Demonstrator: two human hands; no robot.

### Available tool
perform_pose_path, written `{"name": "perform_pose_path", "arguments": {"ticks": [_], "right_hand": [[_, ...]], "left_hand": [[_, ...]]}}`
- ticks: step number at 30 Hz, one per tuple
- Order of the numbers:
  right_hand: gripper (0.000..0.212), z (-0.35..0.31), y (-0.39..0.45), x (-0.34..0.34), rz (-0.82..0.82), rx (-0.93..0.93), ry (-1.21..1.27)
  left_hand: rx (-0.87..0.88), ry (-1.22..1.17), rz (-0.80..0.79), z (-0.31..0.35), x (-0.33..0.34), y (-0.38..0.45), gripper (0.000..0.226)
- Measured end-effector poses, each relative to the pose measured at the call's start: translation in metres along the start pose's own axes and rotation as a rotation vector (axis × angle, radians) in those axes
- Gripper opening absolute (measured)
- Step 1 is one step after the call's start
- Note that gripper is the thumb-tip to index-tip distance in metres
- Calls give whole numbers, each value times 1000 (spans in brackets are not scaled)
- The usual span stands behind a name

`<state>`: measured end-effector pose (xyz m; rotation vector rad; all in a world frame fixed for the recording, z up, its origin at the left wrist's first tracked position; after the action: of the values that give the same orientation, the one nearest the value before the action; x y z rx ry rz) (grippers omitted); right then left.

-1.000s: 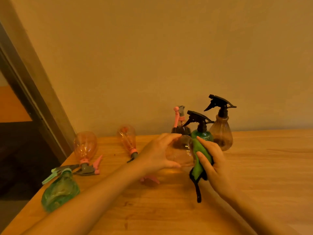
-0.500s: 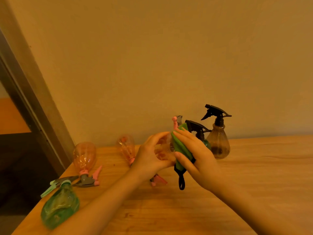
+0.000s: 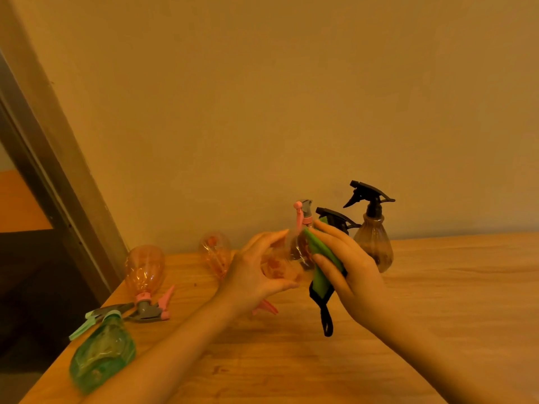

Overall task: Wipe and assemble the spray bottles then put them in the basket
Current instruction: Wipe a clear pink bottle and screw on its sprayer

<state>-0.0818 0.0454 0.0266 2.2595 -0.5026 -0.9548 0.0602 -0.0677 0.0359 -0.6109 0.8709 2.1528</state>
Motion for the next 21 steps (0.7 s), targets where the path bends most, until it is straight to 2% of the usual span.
{"name": "perform_pose_path", "arguments": {"ticks": [4, 9, 12, 15, 17, 21], "right_hand": [[45, -7, 5, 3, -33, -35, -64], [45, -12, -2, 7, -73, -140, -160], [44, -5, -14, 8, -78, -175, -218], [42, 14, -31, 9, -12, -110, -212], [39, 30, -43, 9, 35, -48, -197], [39, 67, -70, 13, 14, 87, -134]], "left_hand": [[21, -123, 29, 6, 5, -1, 69], [1, -181, 42, 1, 6, -2, 71], [-18, -108, 39, -6, 6, -3, 73], [-39, 32, 2, -13, -4, 2, 78], [-45, 159, -85, -15, -12, 9, 81], [-2, 468, -343, -24, -22, 26, 83]]}}
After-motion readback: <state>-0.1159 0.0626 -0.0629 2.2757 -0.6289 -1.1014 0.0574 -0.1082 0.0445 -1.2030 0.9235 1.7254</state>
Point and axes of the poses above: each hand's wrist, its own y-axis towards the middle knuckle, its own x-axis out of the palm, z = x × y, the point moved 3 cm from there along y, towards the middle knuckle, and after that the axes turned 8 degrees about -z, right-handed, at the moved point
